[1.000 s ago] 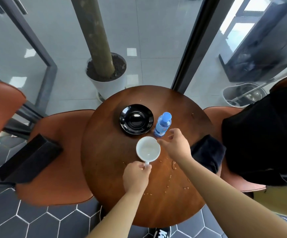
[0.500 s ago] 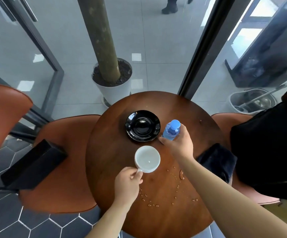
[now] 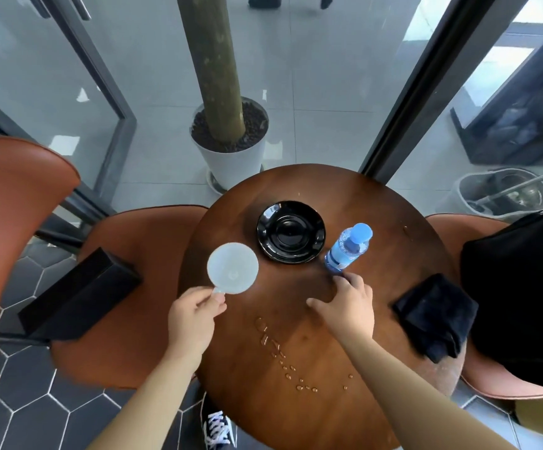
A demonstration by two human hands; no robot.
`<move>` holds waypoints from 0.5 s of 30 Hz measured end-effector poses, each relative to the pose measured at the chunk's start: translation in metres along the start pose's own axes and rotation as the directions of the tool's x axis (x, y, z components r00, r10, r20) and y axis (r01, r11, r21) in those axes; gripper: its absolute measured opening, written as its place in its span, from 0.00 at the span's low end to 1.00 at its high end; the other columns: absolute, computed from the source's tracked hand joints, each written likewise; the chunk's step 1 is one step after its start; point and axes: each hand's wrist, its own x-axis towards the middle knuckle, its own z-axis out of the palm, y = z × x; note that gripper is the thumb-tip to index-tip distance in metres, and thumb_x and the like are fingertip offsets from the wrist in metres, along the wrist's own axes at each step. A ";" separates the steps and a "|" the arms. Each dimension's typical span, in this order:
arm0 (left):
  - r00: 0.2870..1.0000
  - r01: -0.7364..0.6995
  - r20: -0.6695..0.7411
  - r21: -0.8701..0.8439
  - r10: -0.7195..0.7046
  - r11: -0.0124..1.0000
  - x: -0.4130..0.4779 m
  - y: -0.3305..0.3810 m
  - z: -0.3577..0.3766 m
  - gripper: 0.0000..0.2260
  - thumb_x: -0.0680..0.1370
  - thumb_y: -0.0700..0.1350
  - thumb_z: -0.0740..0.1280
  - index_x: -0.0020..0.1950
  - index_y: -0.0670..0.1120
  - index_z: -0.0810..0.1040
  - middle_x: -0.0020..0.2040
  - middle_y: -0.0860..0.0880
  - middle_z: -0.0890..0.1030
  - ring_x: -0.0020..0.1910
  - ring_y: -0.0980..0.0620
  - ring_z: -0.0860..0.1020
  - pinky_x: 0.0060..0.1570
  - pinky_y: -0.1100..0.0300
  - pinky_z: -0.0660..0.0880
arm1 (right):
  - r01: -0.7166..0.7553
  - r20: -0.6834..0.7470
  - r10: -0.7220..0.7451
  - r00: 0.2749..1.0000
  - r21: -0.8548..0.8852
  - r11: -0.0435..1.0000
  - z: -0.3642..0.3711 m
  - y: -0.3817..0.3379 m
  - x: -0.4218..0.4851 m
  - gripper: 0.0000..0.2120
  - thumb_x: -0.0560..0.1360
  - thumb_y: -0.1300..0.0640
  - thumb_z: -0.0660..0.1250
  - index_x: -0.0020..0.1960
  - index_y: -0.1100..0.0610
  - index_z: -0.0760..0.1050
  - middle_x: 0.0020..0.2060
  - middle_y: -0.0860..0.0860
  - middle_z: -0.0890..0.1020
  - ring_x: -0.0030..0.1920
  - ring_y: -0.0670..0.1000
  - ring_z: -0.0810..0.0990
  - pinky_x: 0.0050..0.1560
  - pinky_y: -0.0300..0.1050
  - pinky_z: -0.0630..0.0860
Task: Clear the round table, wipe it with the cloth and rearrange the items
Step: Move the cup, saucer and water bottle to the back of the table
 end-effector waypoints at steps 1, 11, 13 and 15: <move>1.000 0.012 -0.016 -0.014 -0.012 1.000 0.007 0.003 -0.002 0.06 0.79 0.41 0.70 0.53 0.43 0.85 0.50 0.49 0.86 0.45 0.53 0.86 0.51 0.54 0.82 | 0.017 0.004 -0.017 1.000 -0.051 0.999 0.004 -0.001 -0.003 0.38 0.68 0.40 0.76 0.73 0.53 0.70 0.74 0.49 0.66 0.73 0.55 0.61 0.65 0.51 0.73; 0.996 0.001 -0.085 -0.072 -0.007 0.997 0.080 0.050 0.011 0.04 0.80 0.42 0.70 0.47 0.50 0.83 0.47 0.49 0.86 0.45 0.52 0.86 0.47 0.62 0.79 | 0.094 0.012 -0.094 0.996 -0.233 0.968 0.009 0.001 -0.007 0.40 0.71 0.37 0.73 0.76 0.52 0.64 0.78 0.51 0.59 0.76 0.56 0.57 0.61 0.52 0.76; 0.996 0.013 -0.084 -0.085 -0.020 0.996 0.089 0.055 0.018 0.03 0.80 0.43 0.70 0.49 0.48 0.84 0.47 0.48 0.86 0.44 0.53 0.86 0.43 0.66 0.78 | 0.098 0.030 -0.094 0.995 -0.249 0.963 0.008 -0.001 -0.007 0.40 0.72 0.37 0.72 0.77 0.53 0.62 0.79 0.52 0.58 0.76 0.56 0.56 0.62 0.52 0.76; 0.996 0.019 -0.080 -0.092 -0.027 0.996 0.094 0.056 0.025 0.04 0.80 0.43 0.70 0.50 0.45 0.85 0.47 0.47 0.86 0.44 0.52 0.86 0.43 0.65 0.78 | 0.109 0.041 -0.102 0.994 -0.269 0.957 0.006 -0.003 -0.007 0.40 0.73 0.37 0.71 0.77 0.52 0.62 0.79 0.52 0.57 0.76 0.56 0.56 0.62 0.51 0.76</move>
